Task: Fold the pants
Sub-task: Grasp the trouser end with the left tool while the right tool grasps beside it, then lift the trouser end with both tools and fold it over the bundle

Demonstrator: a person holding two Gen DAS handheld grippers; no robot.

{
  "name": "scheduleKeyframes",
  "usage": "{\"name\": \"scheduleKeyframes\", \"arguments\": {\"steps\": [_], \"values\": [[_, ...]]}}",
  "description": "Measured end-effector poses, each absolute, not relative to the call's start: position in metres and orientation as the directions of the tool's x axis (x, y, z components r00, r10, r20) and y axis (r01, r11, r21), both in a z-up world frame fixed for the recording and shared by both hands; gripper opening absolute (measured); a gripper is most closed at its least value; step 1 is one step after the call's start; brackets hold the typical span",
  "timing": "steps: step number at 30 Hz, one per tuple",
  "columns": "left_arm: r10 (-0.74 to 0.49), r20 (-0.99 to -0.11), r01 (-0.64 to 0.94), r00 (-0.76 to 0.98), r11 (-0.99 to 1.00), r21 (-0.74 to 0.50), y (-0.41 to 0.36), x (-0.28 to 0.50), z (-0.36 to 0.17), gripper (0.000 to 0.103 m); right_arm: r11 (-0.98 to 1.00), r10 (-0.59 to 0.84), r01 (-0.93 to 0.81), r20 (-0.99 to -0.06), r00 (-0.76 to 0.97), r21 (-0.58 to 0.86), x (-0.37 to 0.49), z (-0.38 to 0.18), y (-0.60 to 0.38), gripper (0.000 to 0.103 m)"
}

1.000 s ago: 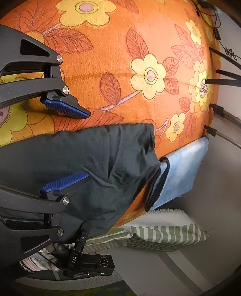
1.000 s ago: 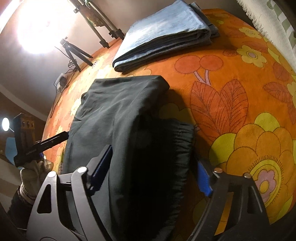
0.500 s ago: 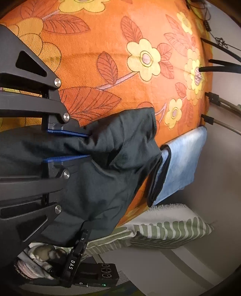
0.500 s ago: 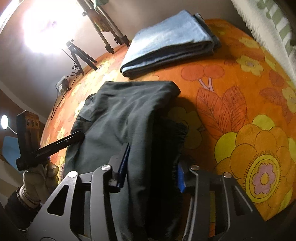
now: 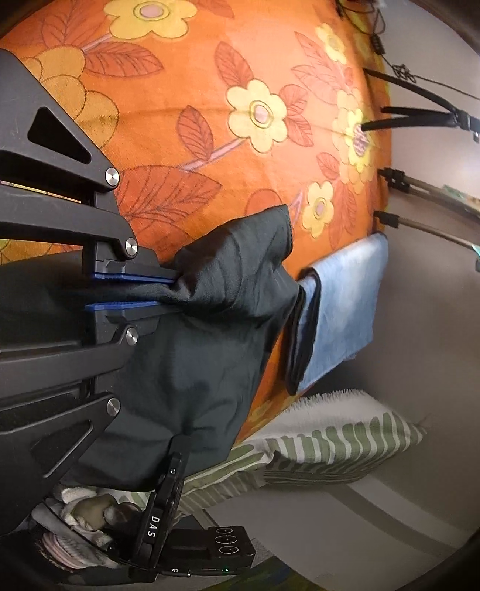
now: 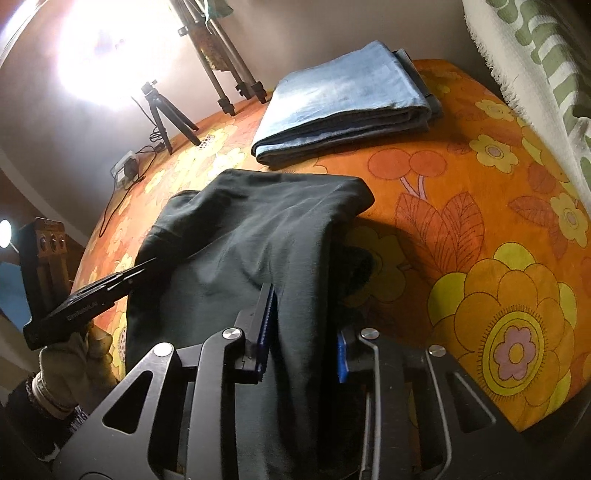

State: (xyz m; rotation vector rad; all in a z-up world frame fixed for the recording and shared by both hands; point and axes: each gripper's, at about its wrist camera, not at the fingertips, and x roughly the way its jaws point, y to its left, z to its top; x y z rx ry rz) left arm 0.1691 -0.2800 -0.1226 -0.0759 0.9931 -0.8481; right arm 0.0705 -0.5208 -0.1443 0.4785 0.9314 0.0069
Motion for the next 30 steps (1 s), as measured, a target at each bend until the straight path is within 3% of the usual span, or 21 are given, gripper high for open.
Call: {"name": "scheduleKeyframes", "arguments": {"steps": [2,8,10,16,18,20,24,26,30], "values": [[-0.658,-0.708,0.583,0.257,0.69,-0.429,-0.278,0.17,-0.125,0.007,0.896,0.199,0.213,-0.781,0.592,0.391,0.072,-0.149,-0.523,0.044],[-0.656,-0.707,0.592,0.262,0.688,-0.419,-0.278,0.168,-0.124,0.007,0.907,0.162,0.236,-0.807,0.568,0.348,0.075,-0.159,-0.526,0.06],[-0.655,-0.708,0.591,0.263,0.689,-0.419,-0.279,0.167,-0.124,0.007,0.916,0.128,0.25,-0.817,0.563,0.315,0.076,-0.16,-0.528,0.073],[-0.655,-0.71,0.585,0.257,0.69,-0.426,-0.278,0.17,-0.126,0.007,0.887,0.189,0.262,-0.815,0.547,0.381,0.076,-0.17,-0.537,0.081],[-0.657,-0.71,0.579,0.254,0.691,-0.433,-0.277,0.17,-0.127,0.007,0.848,0.259,0.266,-0.796,0.547,0.458,0.076,-0.177,-0.543,0.079],[-0.657,-0.709,0.577,0.256,0.692,-0.433,-0.277,0.17,-0.128,0.007,0.829,0.314,0.235,-0.771,0.554,0.507,0.076,-0.176,-0.542,0.053],[-0.661,-0.703,0.581,0.262,0.69,-0.432,-0.277,0.169,-0.125,0.007,0.828,0.313,0.229,-0.761,0.569,0.512,0.073,-0.17,-0.537,0.044],[-0.671,-0.691,0.591,0.269,0.682,-0.432,-0.277,0.166,-0.119,0.006,0.826,0.311,0.219,-0.745,0.591,0.519,0.07,-0.16,-0.534,0.032],[-0.685,-0.664,0.625,0.3,0.667,-0.406,-0.276,0.159,-0.102,0.005,0.878,0.253,0.175,-0.742,0.62,0.446,0.066,-0.134,-0.513,0.027]]}}
